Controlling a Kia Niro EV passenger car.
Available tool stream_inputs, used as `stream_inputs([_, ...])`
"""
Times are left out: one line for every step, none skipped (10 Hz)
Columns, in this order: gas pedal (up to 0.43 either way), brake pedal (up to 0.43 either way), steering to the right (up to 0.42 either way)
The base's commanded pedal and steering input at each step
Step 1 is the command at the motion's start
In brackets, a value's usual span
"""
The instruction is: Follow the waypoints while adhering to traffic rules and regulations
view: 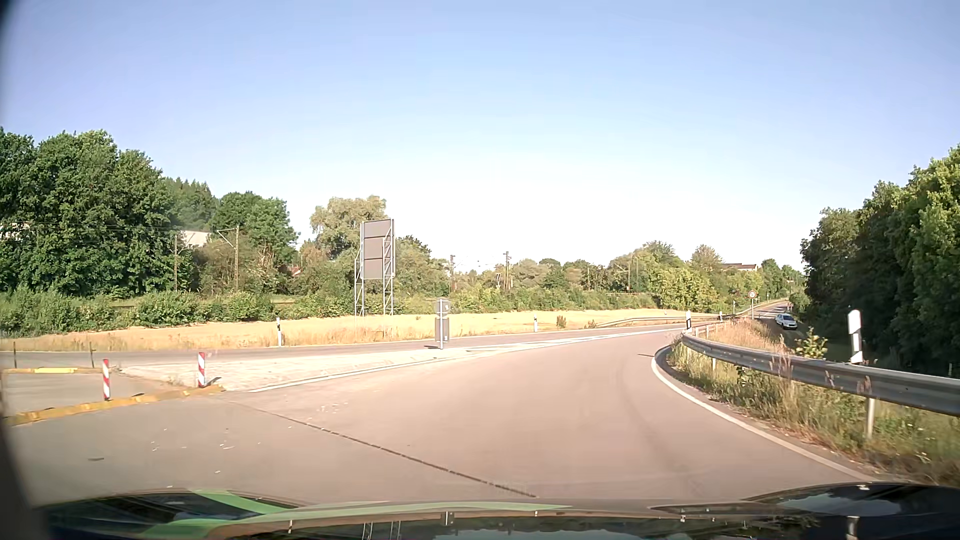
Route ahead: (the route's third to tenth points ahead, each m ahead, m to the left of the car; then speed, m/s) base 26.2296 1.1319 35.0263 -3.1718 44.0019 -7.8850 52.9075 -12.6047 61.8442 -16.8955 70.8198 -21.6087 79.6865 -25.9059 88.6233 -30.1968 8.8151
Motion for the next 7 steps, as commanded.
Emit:
stream_inputs([0.209,0.000,0.041])
stream_inputs([0.209,0.000,0.047])
stream_inputs([0.209,0.000,0.051])
stream_inputs([0.209,0.000,0.055])
stream_inputs([0.209,0.000,0.059])
stream_inputs([0.228,0.000,0.064])
stream_inputs([0.228,0.000,0.066])
